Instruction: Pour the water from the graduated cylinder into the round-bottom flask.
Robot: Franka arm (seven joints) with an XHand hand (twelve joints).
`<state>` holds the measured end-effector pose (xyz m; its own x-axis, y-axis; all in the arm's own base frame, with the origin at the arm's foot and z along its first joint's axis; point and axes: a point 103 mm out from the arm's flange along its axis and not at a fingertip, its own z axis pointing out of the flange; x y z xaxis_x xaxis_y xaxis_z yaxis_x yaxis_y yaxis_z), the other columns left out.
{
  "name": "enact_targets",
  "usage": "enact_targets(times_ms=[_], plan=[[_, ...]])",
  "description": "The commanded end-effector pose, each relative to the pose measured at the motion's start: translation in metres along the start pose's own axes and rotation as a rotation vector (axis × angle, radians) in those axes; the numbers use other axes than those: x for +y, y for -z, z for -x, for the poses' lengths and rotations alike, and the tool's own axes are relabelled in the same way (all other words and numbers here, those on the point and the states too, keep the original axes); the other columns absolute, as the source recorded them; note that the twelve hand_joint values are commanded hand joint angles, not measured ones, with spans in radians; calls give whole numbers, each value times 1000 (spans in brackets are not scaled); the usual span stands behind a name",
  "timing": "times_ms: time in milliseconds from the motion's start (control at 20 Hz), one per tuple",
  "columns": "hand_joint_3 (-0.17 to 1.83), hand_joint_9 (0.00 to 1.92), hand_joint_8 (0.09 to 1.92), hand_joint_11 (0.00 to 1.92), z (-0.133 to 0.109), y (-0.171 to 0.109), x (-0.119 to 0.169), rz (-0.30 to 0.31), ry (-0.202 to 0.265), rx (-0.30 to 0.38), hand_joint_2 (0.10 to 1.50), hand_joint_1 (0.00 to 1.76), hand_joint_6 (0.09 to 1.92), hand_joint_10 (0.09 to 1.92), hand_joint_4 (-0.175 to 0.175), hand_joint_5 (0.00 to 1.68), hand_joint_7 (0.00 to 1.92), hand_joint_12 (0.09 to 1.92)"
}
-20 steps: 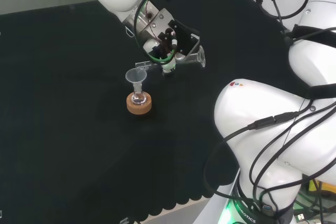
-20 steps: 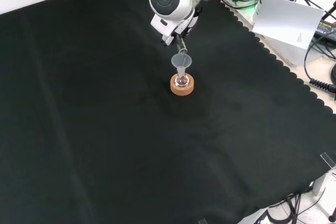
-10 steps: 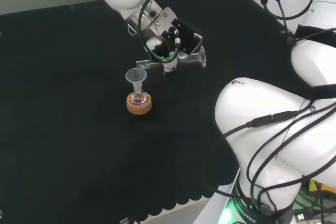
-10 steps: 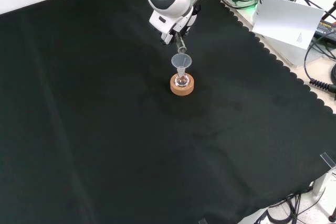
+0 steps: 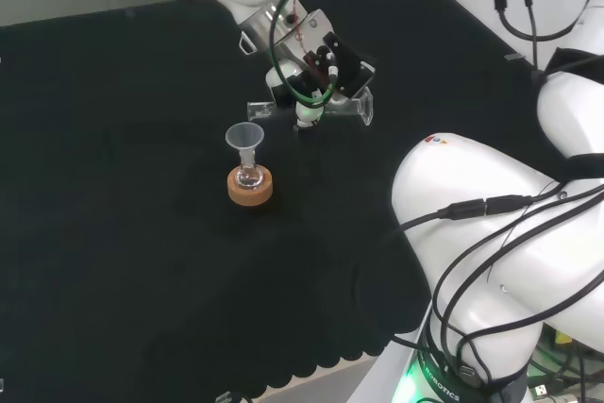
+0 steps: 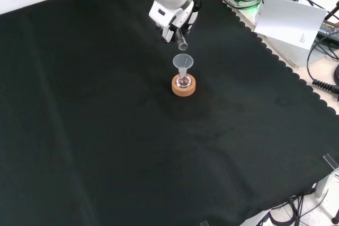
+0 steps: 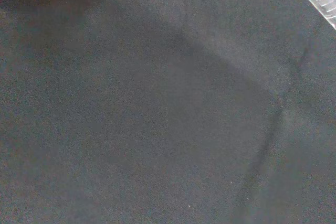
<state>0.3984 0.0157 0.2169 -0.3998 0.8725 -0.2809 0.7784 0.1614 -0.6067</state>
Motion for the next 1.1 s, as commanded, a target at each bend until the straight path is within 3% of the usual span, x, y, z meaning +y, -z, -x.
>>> enact_targets(times_ms=[50, 300, 600, 1100], plan=[[0, 1425, 1178, 1220, 1, -3, -5, 187, 67, 145, 1171, 1239, 1175, 169, -175, 860, 886, 733], [0, 1425, 1178, 1220, 12, -8, -8, 288, 95, 269, 1171, 1239, 1175, 168, -175, 860, 886, 732], [0, 1426, 1178, 1221, 25, -12, -4, 344, 141, 418, 1171, 1239, 1176, 167, -175, 860, 886, 732], [0, 1427, 1180, 1220, 30, -11, 8, 423, 185, 491, 1171, 1238, 1177, 166, -175, 859, 885, 731]])
